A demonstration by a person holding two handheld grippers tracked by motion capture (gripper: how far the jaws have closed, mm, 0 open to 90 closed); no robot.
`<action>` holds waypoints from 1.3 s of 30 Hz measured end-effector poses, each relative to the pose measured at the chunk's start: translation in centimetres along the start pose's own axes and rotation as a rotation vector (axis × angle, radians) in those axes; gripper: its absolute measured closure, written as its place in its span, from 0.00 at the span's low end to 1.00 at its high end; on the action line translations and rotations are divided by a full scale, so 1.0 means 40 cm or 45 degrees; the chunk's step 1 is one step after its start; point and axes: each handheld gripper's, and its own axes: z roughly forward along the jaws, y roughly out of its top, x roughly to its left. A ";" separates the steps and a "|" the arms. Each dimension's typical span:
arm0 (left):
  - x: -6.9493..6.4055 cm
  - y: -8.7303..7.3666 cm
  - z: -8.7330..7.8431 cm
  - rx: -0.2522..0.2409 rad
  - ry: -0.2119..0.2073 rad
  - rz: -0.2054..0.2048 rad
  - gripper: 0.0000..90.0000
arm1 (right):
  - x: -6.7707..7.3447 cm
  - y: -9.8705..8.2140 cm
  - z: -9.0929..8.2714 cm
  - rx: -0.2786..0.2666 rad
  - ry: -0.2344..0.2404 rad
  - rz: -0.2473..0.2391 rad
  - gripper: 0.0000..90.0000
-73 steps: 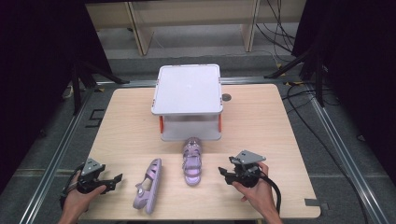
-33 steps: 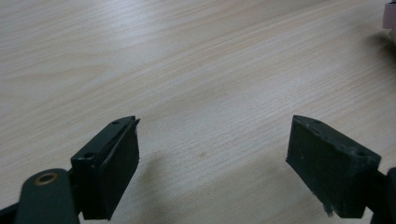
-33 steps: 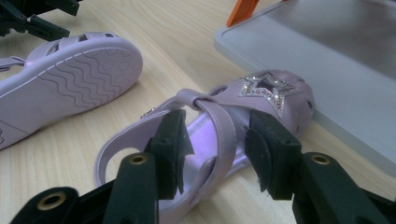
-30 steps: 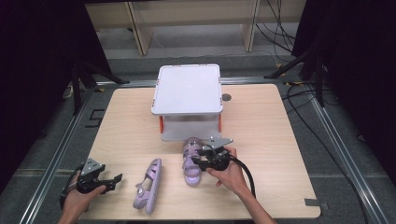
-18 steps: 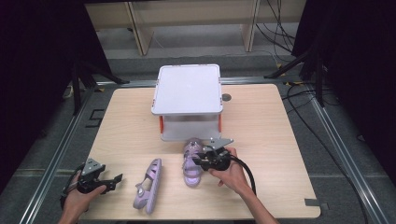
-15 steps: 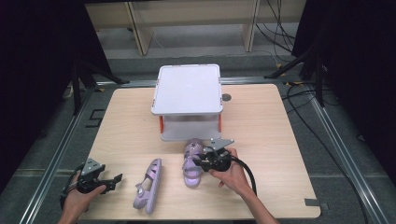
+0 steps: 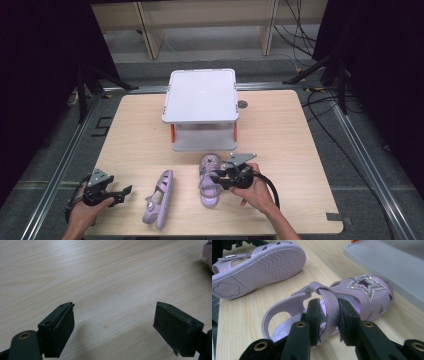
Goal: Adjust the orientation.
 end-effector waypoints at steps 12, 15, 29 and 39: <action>-0.007 -0.002 0.006 -0.046 0.000 -0.059 0.18 | 0.011 0.013 -0.018 -0.013 -0.096 -0.001 0.54; -0.004 -0.004 0.005 -0.042 0.004 -0.062 0.18 | 0.020 0.025 -0.015 -0.020 -0.110 -0.055 0.53; -0.007 -0.004 0.000 -0.047 -0.003 -0.064 0.18 | 0.046 0.056 0.001 0.069 -0.132 -0.255 0.63; -0.006 -0.005 0.003 -0.039 -0.006 -0.056 0.18 | 0.042 0.057 0.034 0.094 -0.109 -0.295 0.65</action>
